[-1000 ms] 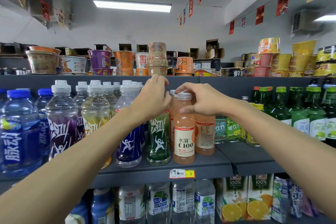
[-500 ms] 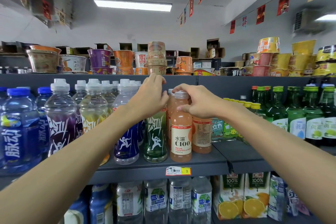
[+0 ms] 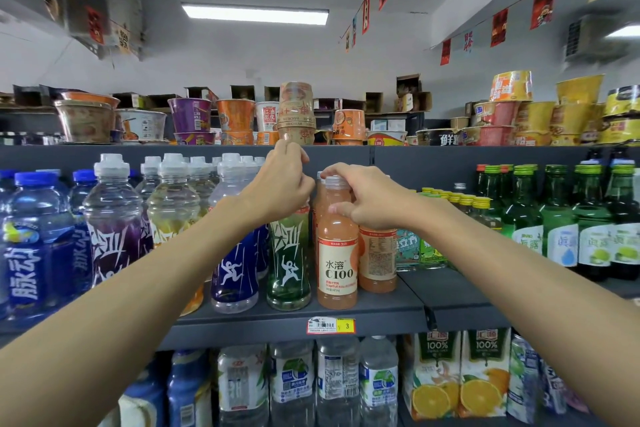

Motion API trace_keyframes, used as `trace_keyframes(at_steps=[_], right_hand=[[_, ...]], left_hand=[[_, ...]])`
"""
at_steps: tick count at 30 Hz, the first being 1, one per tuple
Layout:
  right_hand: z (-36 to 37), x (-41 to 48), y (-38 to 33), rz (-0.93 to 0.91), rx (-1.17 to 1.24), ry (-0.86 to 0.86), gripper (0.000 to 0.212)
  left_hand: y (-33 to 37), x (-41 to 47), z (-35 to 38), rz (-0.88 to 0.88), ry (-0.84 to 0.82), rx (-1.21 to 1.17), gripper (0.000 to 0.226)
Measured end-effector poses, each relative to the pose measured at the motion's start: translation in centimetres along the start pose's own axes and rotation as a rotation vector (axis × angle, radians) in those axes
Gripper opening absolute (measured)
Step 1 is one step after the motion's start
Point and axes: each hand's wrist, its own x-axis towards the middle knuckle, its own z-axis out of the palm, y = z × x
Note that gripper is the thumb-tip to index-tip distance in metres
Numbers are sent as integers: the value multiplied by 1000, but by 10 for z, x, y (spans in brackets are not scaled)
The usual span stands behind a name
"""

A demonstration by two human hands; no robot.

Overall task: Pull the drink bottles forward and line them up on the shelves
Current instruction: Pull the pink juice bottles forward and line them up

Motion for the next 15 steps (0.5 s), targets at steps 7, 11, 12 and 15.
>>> trace_keyframes(at_steps=[7, 11, 12, 15], right_hand=[[-9, -2, 13, -79, -46, 109, 65], [-21, -1, 44, 49, -52, 356, 44], [-22, 0, 52, 93, -56, 351, 40], [-20, 2, 66, 177, -107, 236, 40]], left_hand=[[-3, -5, -3, 34, -43, 28, 42], [8, -1, -10, 171, 74, 88, 50], [16, 1, -10, 215, 93, 112, 50], [38, 0, -2, 301, 33, 174, 57]])
